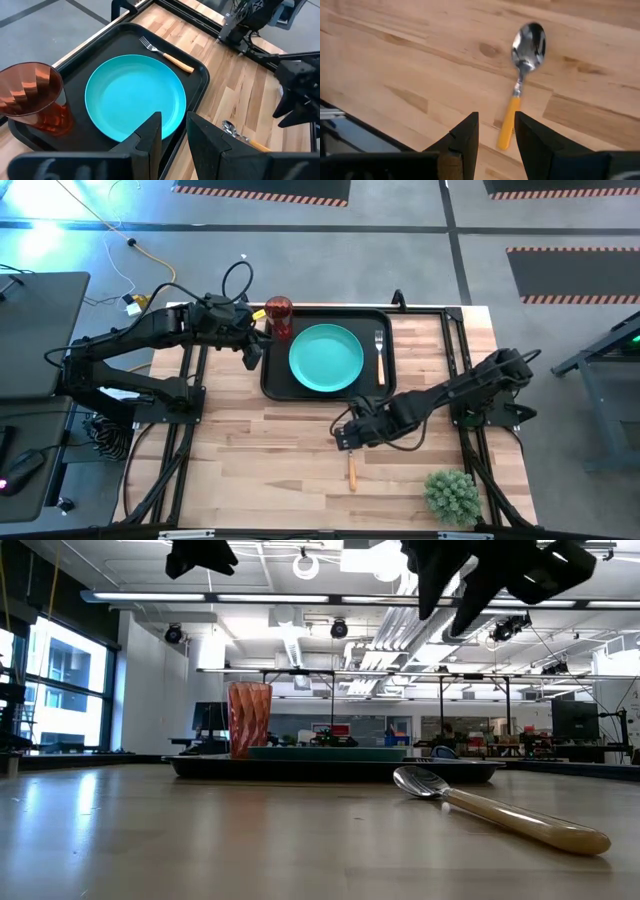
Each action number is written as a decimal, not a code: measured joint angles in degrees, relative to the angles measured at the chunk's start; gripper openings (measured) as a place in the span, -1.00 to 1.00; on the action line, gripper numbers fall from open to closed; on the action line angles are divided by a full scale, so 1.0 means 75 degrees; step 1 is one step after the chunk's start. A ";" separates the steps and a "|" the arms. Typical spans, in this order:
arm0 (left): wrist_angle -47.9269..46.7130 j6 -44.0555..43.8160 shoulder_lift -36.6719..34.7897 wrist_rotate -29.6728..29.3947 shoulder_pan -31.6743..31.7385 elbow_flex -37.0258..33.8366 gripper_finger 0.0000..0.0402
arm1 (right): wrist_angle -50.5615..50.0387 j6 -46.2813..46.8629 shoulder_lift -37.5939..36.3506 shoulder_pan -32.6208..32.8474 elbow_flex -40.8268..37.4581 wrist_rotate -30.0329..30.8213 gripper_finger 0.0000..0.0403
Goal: Pick and place plate/cup/fork/spoon on tray
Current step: Put the orange spoon on the black tray to the right of the blue plate
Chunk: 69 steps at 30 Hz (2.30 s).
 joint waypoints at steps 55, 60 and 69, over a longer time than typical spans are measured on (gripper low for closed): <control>-0.0032 0.0000 0.0003 -0.0002 -0.0002 -0.0001 -0.61 | 0.0958 0.0508 0.2665 0.0267 0.0020 -0.0047 -0.47; -0.0032 0.0000 0.0003 0.0000 0.0000 -0.0003 -0.61 | 0.0830 0.0603 0.2674 0.0267 0.0017 -0.0067 -0.68; -0.0188 0.0003 0.0003 0.0000 0.0000 -0.0003 -0.61 | 0.0783 0.0609 0.2677 0.0264 0.0018 -0.0077 -0.95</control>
